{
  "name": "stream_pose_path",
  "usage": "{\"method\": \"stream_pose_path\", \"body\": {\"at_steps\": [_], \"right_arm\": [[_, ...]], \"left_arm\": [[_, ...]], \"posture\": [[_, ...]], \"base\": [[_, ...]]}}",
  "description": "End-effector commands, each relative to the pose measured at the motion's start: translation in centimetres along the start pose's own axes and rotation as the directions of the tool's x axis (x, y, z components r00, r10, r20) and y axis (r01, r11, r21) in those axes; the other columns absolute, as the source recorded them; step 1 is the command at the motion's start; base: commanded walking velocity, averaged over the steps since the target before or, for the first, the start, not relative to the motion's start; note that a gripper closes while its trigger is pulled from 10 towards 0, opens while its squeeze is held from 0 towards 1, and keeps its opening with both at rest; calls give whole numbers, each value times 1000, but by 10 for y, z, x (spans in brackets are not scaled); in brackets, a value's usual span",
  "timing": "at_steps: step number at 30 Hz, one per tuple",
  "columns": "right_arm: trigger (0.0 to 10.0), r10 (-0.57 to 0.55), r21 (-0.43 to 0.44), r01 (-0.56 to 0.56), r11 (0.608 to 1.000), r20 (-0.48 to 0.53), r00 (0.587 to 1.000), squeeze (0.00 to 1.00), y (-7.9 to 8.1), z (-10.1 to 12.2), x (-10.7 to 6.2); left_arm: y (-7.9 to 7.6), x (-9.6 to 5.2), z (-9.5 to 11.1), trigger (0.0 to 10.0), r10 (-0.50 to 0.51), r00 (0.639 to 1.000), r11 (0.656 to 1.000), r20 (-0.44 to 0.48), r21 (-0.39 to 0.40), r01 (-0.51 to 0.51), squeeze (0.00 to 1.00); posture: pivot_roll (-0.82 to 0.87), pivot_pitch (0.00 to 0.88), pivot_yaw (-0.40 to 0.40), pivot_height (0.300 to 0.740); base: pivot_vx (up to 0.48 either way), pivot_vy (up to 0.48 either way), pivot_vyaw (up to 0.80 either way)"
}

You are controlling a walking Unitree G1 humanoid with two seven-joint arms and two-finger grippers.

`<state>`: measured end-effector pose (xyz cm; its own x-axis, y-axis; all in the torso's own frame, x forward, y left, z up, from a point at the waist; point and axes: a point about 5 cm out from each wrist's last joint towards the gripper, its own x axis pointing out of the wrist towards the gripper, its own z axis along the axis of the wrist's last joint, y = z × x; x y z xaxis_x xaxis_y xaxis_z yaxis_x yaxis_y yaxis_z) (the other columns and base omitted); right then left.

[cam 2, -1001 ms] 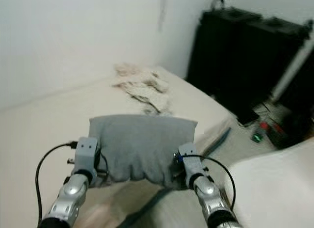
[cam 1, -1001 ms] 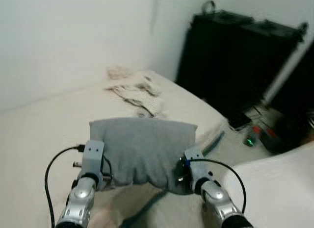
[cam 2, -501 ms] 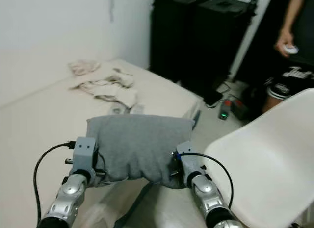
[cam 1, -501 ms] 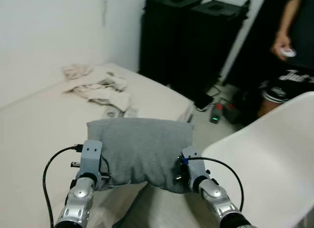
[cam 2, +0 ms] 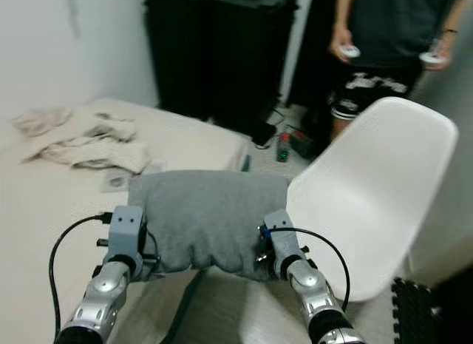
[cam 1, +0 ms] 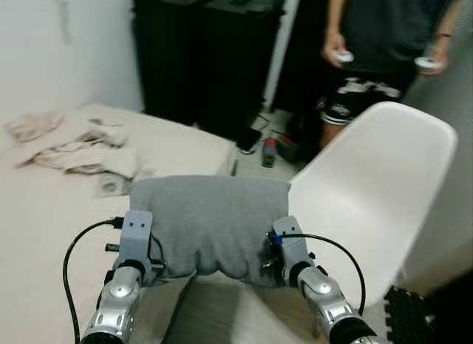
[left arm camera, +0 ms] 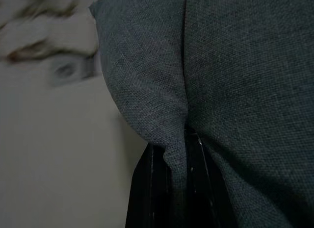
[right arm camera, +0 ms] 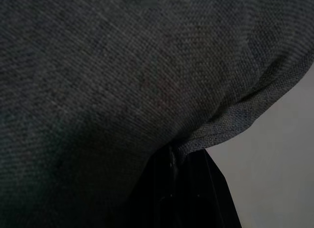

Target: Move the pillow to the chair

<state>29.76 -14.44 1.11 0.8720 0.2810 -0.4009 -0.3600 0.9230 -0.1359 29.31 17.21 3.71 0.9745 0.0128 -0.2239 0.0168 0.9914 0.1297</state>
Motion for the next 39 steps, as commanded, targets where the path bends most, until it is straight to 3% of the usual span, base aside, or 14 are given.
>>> {"method": "stream_pose_path", "body": {"at_steps": [1,12,39], "right_arm": [[10000,15,-3,-15,1000,22,1000,0,8,8,5],[10000,-35,34,35,999,21,999,0,-3,10,5],[10000,-36,31,35,999,16,999,0,-1,7,4]], "left_arm": [[-9,1,0,10000,-42,999,999,-3,5,42,0],[-11,10,9,10000,-52,999,999,10,7,52,0],[-14,12,10,10000,-54,998,998,13,13,54,0]], "posture": [[-36,53,-59,716],[-41,50,-48,716],[-43,43,-41,716]], "base": [[0,0,-800],[0,0,-800],[0,0,-800]]}}
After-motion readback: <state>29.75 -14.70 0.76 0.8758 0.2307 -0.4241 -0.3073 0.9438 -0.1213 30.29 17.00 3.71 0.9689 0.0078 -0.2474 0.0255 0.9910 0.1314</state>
